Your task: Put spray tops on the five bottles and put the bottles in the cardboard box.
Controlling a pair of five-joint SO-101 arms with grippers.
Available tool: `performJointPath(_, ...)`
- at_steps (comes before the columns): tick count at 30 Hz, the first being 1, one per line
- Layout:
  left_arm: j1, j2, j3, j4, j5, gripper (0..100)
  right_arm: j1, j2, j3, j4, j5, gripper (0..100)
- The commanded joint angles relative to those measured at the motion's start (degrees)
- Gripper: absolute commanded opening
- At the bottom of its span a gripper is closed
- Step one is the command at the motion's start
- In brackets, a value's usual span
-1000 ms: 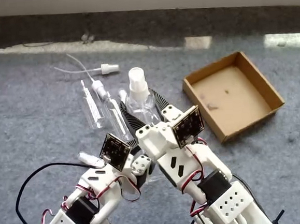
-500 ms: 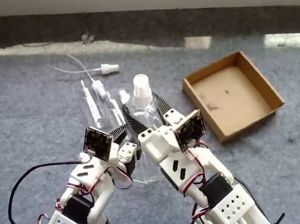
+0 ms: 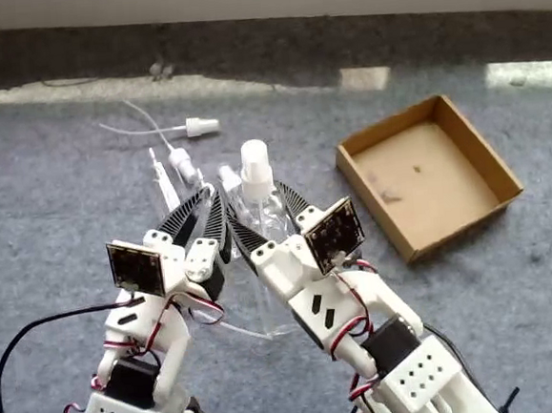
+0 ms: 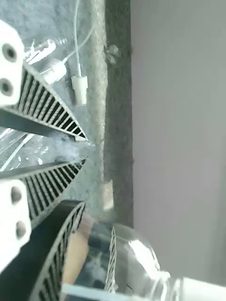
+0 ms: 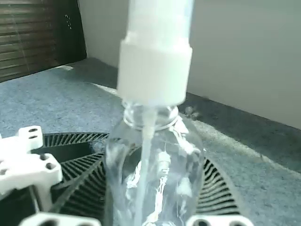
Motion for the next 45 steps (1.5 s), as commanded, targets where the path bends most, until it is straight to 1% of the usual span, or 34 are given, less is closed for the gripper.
performJointPath(1, -0.40, -0.75, 0.92, -1.49, 0.79, 0, 4.26, -0.84, -1.27, 0.04, 0.00, 8.7)
performJointPath(10, -0.40, -0.75, 0.92, -1.41, 0.79, 0, 12.88, -0.84, -1.27, 0.04, 0.00, 8.7)
performJointPath(12, -0.40, -0.75, 0.92, -1.41, 0.79, 0, 16.57, -0.84, -1.27, -0.13, 0.00, 8.7)
performJointPath(16, -0.40, -0.75, 0.92, -1.41, 0.62, 0, 26.59, -0.84, -1.27, -0.22, 0.09, 8.7)
performJointPath(20, -0.40, -0.75, 0.92, -1.41, 0.62, 0, 33.80, -0.84, -1.27, -0.22, 0.09, 8.7)
performJointPath(26, -0.40, -0.66, 0.92, -1.23, 0.53, 0, 38.20, -0.40, -2.24, -0.40, 0.18, 8.7)
performJointPath(29, -0.40, -0.66, 0.92, 1.32, 0.62, 0, 39.52, 1.27, -6.02, -0.40, 0.79, 8.7)
performJointPath(32, -0.40, -0.66, 0.92, 2.29, 0.62, 0, 41.54, 7.69, -10.51, -0.40, 1.49, 8.7)
performJointPath(35, -0.40, -0.66, 0.92, 2.37, 0.62, 0, 43.82, 17.36, -16.48, -0.48, 1.14, 8.7)
performJointPath(37, -0.40, -0.66, 0.92, 2.37, 0.62, 0, 45.14, 23.08, -19.91, -3.38, 1.14, 8.7)
performJointPath(39, -0.40, -0.66, 0.92, 2.37, 0.53, 0, 46.11, 28.18, -22.46, -9.45, 1.14, 8.7)
performJointPath(41, -0.40, -0.66, 0.92, 2.37, 0.53, 0, 46.73, 33.01, -22.99, -14.99, 1.14, 8.8)
performJointPath(45, -0.40, -0.66, 0.92, 2.37, 0.53, 0, 46.73, 40.48, -22.99, -22.90, 1.14, 8.8)
